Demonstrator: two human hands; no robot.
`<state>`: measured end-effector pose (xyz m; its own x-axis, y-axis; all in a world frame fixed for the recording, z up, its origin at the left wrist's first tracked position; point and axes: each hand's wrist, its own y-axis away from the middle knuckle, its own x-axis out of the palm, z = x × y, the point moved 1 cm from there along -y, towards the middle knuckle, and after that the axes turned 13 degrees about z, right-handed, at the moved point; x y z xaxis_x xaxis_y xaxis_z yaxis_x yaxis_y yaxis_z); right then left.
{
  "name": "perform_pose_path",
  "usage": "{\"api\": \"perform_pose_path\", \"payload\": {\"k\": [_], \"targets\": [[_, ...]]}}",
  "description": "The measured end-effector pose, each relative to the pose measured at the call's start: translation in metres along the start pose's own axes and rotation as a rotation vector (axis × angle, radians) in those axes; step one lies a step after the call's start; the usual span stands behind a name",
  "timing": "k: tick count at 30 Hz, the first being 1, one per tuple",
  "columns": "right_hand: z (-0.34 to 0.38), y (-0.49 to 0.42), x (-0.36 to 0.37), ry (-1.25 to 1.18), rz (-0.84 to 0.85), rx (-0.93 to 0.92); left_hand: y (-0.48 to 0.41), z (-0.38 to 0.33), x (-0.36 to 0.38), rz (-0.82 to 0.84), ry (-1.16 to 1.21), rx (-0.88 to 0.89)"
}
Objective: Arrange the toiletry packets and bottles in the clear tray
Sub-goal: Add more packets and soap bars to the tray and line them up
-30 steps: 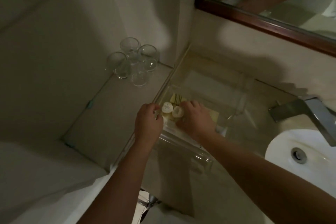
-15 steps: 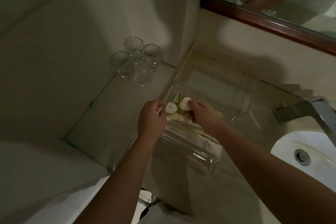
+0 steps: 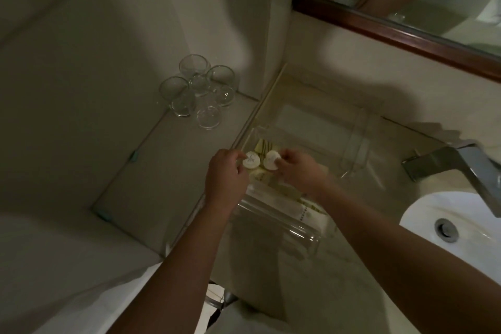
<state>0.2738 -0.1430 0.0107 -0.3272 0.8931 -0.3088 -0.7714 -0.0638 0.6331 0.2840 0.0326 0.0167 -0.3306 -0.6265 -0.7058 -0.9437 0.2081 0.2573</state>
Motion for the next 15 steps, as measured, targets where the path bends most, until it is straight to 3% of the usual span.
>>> {"api": "perform_pose_path", "payload": {"k": [4, 15], "targets": [[0.010, -0.001, 0.008, 0.362, -0.070, 0.019, -0.004, 0.003, 0.009, 0.038, -0.167, 0.055], [0.012, -0.004, 0.013, 0.471, -0.201, 0.084, -0.008, 0.004, 0.013, 0.095, -0.210, 0.028]]}}
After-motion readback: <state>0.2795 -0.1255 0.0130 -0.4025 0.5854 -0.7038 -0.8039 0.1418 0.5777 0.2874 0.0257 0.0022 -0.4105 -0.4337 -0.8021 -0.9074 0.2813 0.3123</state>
